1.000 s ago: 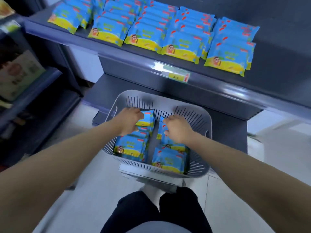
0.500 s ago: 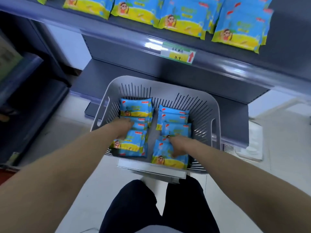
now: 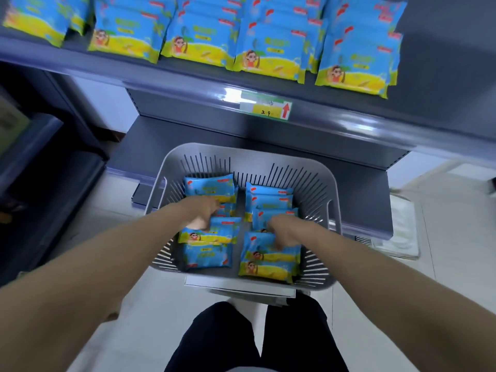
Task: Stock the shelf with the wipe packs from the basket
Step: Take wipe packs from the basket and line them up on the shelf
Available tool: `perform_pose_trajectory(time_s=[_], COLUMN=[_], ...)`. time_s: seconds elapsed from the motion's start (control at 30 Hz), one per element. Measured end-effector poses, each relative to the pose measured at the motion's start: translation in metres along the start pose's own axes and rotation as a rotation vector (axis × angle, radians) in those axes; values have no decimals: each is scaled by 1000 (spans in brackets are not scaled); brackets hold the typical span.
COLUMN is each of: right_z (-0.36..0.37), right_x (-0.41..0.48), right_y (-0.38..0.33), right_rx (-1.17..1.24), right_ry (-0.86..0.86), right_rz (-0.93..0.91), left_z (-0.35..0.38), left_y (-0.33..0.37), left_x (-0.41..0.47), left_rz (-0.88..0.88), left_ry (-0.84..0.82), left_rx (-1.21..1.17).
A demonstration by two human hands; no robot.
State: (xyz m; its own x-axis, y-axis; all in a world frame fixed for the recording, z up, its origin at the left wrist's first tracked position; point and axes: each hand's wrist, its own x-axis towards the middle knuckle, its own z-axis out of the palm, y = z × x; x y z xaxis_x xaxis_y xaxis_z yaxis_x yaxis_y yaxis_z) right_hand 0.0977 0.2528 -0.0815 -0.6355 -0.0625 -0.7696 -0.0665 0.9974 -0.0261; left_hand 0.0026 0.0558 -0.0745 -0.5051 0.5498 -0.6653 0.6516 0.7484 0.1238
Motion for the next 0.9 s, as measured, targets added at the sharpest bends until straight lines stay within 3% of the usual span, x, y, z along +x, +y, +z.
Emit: perform_pose_trajectory(time_s=[0.2, 0.6, 0.7, 0.9], right_z=[-90, -222, -236, -260], right_x=[-68, -235, -235, -199], right_y=[36, 182, 235, 338], right_rx=[-7, 213, 223, 276], right_ry=[365, 945, 988, 864], right_rz=[11, 291, 372, 385], left_z=[-77, -281, -308, -346], left_y=[25, 142, 180, 245], left_x=[-36, -88, -71, -10], left_rz=[38, 317, 369, 402], left_ry=[211, 719, 753, 708], left_rx=[52, 34, 10, -117])
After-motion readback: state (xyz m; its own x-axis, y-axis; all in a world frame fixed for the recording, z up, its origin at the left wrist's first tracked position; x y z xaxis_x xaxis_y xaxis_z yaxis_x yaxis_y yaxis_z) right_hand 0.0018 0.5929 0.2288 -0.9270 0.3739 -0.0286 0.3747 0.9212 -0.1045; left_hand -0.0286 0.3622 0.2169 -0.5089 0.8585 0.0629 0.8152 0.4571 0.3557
